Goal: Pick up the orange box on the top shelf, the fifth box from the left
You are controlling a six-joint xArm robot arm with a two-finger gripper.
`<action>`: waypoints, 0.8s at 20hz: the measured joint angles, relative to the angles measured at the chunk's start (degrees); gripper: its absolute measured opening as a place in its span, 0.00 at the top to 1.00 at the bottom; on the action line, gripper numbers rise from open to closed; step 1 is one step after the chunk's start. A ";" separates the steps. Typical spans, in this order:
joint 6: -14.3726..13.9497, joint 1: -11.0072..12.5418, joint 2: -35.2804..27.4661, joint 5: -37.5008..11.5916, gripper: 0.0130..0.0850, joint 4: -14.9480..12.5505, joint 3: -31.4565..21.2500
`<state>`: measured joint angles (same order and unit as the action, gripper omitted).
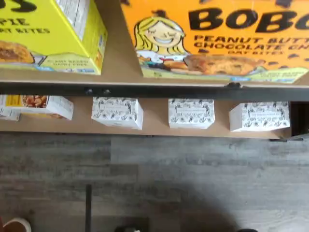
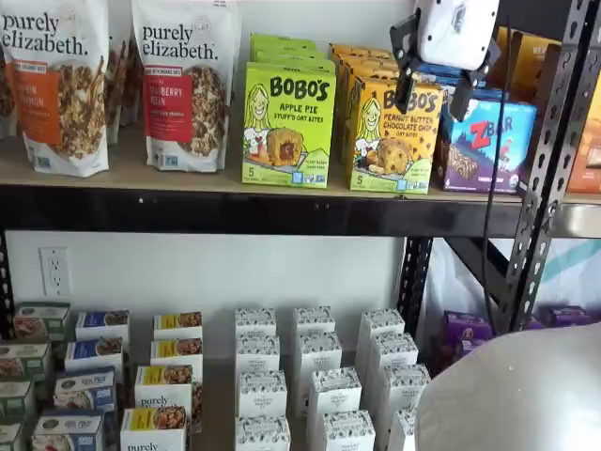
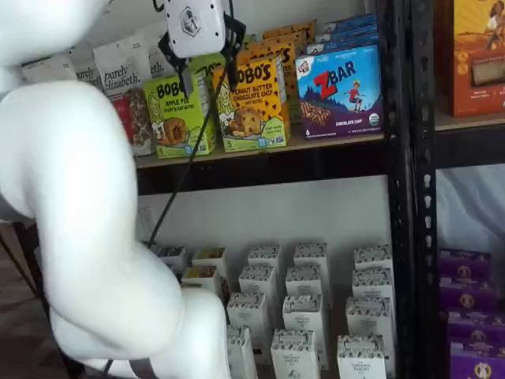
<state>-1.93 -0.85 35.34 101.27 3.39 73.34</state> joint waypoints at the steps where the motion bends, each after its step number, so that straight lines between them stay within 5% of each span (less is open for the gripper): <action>1: -0.07 -0.10 -0.29 -0.42 0.00 -0.06 0.10; 16: -0.46 -0.83 -2.46 -4.07 0.00 -1.59 1.81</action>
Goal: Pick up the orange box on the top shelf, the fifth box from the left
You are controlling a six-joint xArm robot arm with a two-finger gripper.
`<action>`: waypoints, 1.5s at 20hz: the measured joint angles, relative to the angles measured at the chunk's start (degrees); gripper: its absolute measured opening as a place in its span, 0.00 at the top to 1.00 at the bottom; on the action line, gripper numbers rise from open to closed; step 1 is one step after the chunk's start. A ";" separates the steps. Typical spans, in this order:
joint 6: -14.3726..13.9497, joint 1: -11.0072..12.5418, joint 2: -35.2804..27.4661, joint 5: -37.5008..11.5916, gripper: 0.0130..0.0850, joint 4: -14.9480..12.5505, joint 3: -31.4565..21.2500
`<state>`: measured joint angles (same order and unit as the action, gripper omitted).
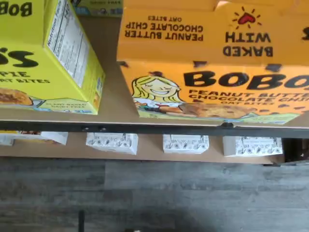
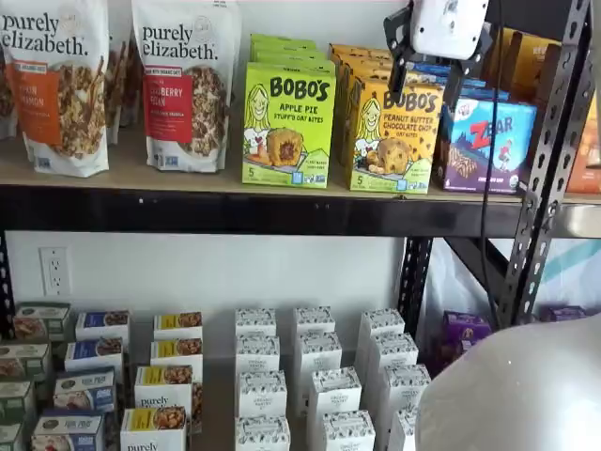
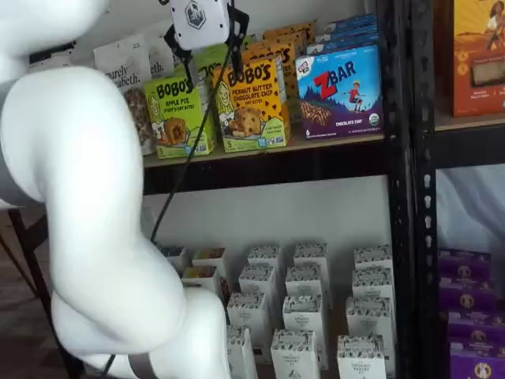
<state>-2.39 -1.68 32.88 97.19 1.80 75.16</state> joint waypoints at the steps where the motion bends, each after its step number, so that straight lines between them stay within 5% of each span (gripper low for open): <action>1: -0.25 -0.34 -0.10 0.00 0.00 -0.57 0.14; 15: 0.21 -0.09 0.61 -0.31 0.00 -2.58 0.15; 30: -2.29 -2.77 1.20 -2.11 0.00 -3.79 -0.82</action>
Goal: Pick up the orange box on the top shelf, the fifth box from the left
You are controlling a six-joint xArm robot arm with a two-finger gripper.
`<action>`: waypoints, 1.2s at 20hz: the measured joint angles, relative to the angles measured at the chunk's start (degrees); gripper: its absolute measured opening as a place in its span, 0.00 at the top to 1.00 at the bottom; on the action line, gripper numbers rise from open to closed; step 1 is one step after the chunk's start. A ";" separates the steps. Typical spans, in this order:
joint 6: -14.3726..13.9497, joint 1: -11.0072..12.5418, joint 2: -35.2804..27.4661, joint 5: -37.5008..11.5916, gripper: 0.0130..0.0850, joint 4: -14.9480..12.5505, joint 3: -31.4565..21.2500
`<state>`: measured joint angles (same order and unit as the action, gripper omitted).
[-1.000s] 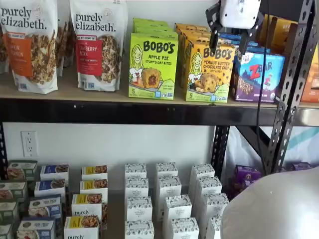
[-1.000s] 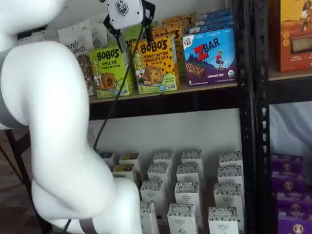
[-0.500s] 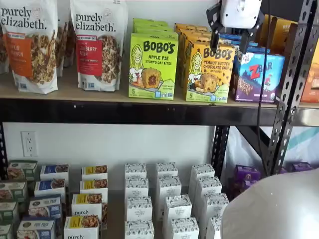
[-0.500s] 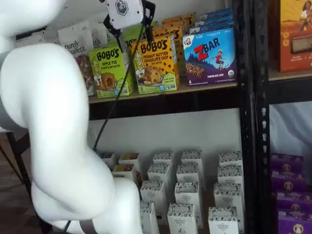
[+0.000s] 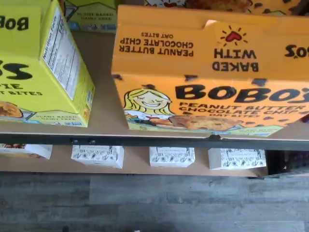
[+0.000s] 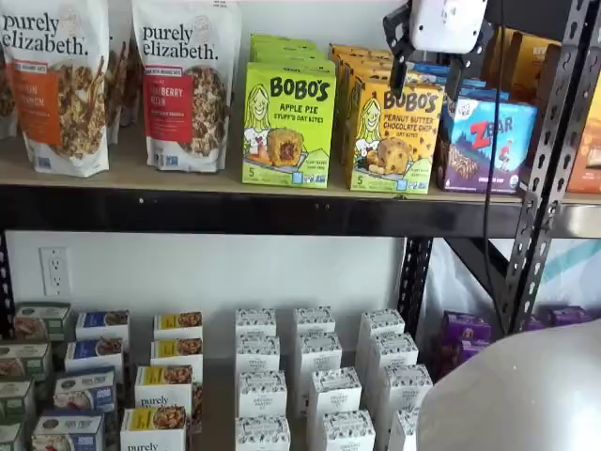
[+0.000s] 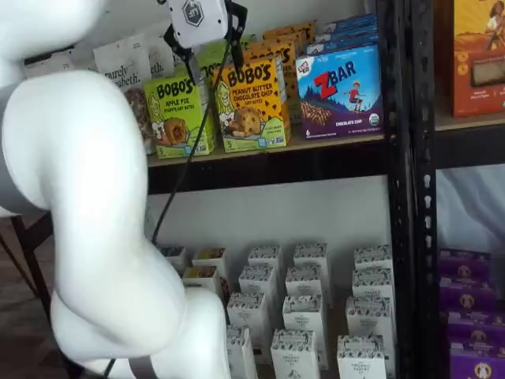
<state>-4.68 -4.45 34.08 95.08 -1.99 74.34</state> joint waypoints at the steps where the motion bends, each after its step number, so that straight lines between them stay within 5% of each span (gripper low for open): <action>1: -0.35 -0.40 -0.06 -0.02 0.00 -0.35 -0.01; 7: -1.67 -1.76 -0.12 -1.02 0.00 -1.55 -0.80; 24: 0.98 1.27 -2.82 -3.73 0.00 1.66 0.34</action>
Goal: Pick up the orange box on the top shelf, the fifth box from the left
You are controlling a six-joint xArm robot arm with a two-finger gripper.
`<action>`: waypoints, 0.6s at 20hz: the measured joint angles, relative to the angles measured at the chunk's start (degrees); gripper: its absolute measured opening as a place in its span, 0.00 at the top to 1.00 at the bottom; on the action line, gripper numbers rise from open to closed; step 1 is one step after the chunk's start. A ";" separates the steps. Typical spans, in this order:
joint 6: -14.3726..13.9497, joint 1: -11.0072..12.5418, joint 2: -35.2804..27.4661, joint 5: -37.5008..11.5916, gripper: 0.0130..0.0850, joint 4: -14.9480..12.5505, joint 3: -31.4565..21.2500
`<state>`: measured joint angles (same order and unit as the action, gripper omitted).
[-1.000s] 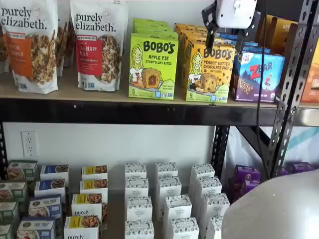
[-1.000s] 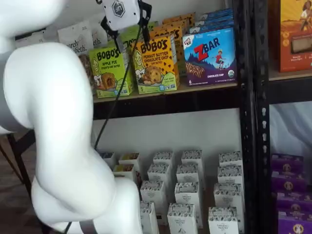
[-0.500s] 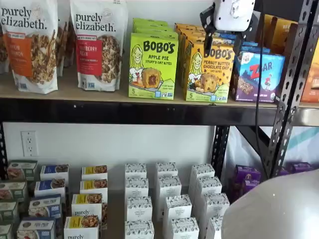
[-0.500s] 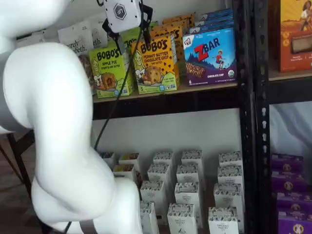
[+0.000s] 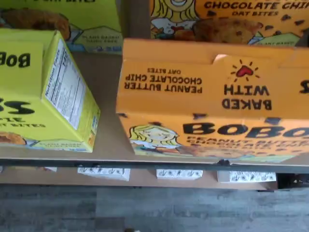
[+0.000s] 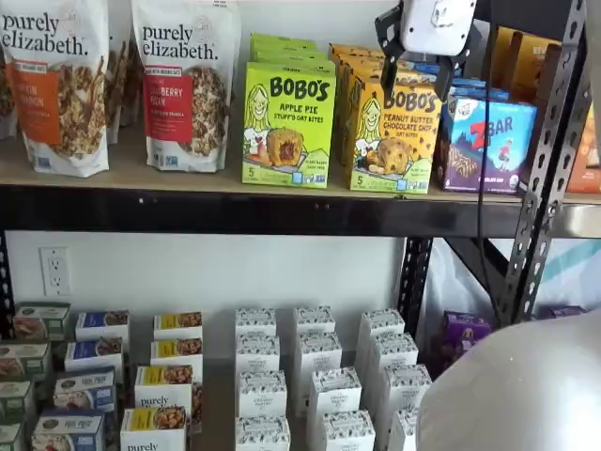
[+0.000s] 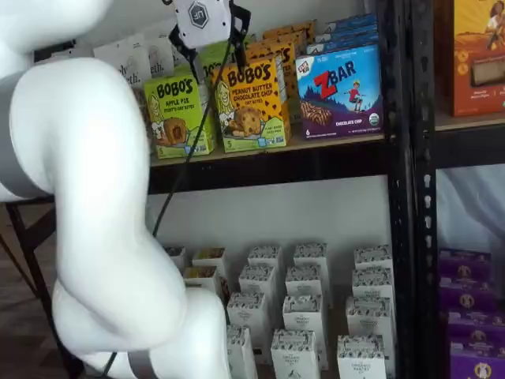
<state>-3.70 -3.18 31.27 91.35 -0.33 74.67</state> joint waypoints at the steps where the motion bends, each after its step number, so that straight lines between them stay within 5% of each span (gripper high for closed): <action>1: 0.31 0.33 -0.11 -0.22 0.00 0.23 0.00; 12: 0.13 0.11 -0.66 -1.77 0.00 0.32 -0.62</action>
<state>-3.57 -3.08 30.61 89.58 -0.01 74.05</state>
